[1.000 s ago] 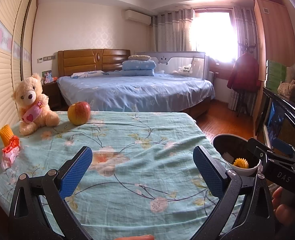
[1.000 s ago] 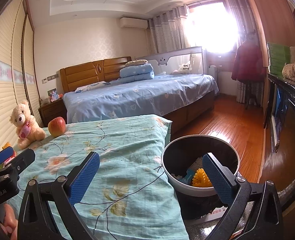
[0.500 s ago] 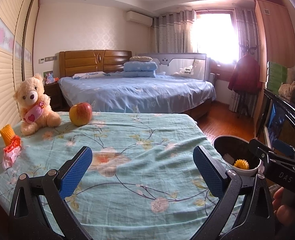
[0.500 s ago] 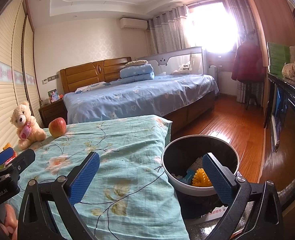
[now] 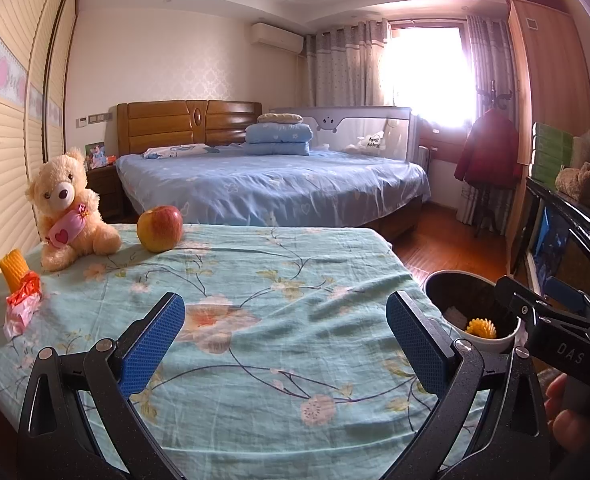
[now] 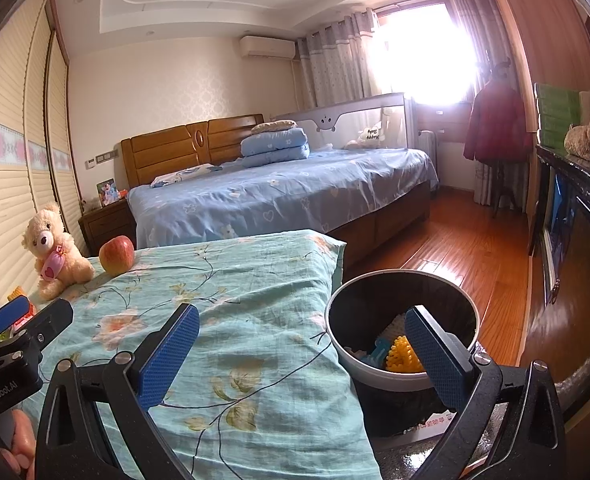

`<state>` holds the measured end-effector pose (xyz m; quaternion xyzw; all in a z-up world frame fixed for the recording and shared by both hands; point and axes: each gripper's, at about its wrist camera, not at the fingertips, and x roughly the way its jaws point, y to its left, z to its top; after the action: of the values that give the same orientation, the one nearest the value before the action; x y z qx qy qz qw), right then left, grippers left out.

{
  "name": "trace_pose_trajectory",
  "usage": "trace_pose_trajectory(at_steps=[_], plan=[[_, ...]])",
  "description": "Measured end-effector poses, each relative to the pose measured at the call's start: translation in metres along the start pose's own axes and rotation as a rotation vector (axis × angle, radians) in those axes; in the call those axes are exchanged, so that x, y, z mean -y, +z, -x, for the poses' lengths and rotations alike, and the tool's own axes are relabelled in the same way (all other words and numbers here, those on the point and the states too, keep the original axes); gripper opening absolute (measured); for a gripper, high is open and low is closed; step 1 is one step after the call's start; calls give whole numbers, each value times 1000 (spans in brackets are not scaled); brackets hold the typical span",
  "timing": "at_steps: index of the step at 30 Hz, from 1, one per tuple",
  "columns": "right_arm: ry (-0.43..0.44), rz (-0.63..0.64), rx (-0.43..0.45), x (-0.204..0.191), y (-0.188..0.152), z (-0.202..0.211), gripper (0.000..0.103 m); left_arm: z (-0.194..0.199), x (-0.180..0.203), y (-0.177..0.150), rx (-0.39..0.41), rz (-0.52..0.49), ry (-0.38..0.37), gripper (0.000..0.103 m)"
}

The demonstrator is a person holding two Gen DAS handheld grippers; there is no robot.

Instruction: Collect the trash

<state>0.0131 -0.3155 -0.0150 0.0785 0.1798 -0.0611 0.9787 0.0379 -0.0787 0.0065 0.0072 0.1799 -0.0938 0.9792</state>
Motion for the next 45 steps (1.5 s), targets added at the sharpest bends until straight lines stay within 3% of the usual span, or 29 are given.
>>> trace_pose_trajectory(at_steps=[45], plan=[[13, 4, -8, -7, -3, -1, 103, 0, 1, -2, -6, 0, -3, 103]])
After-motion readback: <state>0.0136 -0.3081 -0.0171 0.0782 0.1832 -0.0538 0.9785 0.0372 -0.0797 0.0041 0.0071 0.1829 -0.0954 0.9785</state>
